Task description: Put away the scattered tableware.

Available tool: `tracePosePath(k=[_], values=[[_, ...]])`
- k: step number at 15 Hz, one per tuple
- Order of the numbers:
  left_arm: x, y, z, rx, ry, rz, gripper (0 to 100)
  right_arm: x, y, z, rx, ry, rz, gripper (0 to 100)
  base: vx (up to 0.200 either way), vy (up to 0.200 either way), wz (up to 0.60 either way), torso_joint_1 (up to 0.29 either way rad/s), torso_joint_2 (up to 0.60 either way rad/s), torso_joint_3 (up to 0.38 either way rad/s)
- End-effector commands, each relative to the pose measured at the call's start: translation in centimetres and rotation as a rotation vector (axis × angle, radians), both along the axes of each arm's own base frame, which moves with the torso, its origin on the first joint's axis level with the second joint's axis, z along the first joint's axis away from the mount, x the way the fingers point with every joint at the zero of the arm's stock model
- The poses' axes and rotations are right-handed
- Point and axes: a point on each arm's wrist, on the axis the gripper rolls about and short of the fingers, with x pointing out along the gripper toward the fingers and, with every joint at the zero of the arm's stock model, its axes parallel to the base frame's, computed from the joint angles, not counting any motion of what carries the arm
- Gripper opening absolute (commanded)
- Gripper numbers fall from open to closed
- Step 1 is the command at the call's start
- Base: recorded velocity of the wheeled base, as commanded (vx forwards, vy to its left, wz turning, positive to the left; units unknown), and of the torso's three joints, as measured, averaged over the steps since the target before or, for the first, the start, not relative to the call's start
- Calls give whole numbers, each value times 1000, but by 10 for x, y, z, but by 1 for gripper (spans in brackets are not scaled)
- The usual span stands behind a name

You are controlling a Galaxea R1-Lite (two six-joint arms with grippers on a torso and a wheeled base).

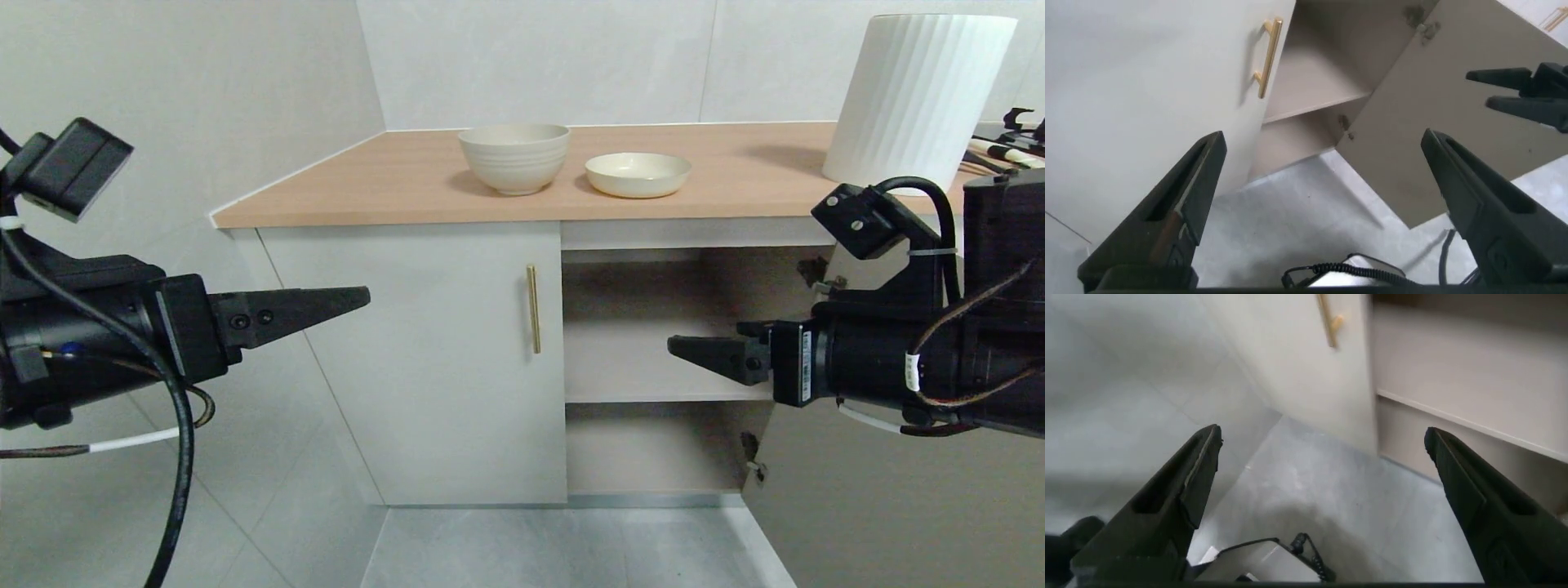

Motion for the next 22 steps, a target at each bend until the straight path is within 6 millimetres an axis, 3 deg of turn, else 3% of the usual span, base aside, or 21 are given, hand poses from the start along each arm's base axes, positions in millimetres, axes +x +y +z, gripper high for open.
tracePosePath(k=[1,11,17,22], values=[[0,0,0,0,0,1,100,-3,1,2,3,-5,11,100,200,0,0,-2,-7,7],[2,0,-2,1,6,1,100,-13,-3,3,-16,19,27,100,200,0,0,4,1,2],[-1,0,0,-7,-12,-3,100,-15,-4,2,-18,23,33,100,0,0,0,0,0,0],[-10,2,4,-20,-37,-32,100,-28,-8,2,-76,-39,84,100,0,0,0,0,0,0]])
